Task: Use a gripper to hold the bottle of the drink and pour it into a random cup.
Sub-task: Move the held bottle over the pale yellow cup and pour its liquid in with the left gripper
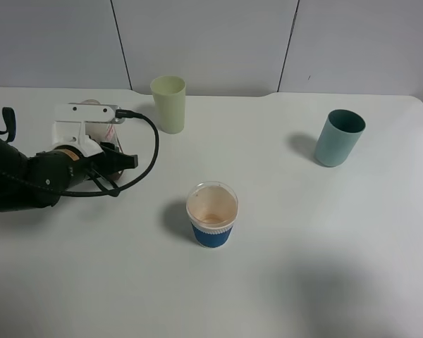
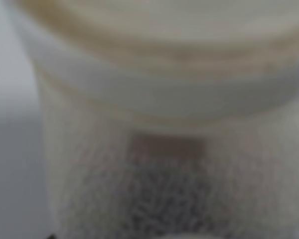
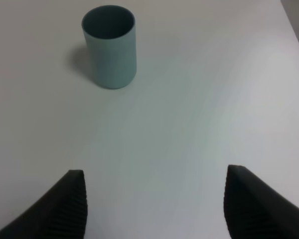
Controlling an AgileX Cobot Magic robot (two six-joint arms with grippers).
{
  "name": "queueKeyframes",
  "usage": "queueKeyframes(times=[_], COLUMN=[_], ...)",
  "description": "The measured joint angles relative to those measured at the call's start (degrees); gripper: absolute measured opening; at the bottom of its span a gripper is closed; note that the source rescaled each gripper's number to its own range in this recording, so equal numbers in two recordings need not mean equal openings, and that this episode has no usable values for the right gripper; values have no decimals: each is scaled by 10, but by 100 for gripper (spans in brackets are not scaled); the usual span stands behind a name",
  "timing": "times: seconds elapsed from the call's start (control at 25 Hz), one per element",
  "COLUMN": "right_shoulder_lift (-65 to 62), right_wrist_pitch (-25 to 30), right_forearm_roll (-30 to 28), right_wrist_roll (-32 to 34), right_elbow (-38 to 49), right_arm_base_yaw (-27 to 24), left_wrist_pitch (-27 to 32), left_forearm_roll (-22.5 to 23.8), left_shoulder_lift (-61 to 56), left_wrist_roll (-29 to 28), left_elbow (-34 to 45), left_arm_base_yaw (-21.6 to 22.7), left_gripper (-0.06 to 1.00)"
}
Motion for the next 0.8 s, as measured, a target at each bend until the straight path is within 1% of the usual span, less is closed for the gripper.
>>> queueKeyframes(times=[0.48, 0.68, 0.8], right_shoulder_lift=[0, 0, 0], right_wrist_pitch=[0, 0, 0], right_forearm_roll=[0, 0, 0], right_wrist_roll=[0, 0, 0], right_elbow=[0, 0, 0], right_arm_base_yaw=[0, 0, 0], left_wrist_pitch=[101, 135, 149], left_forearm_roll=[5, 6, 4], left_shoulder_lift=[-106, -151, -173], left_wrist_roll=[124, 194, 252], left_elbow=[1, 2, 2], left_arm_base_yaw=[0, 0, 0], left_gripper=[0, 0, 0])
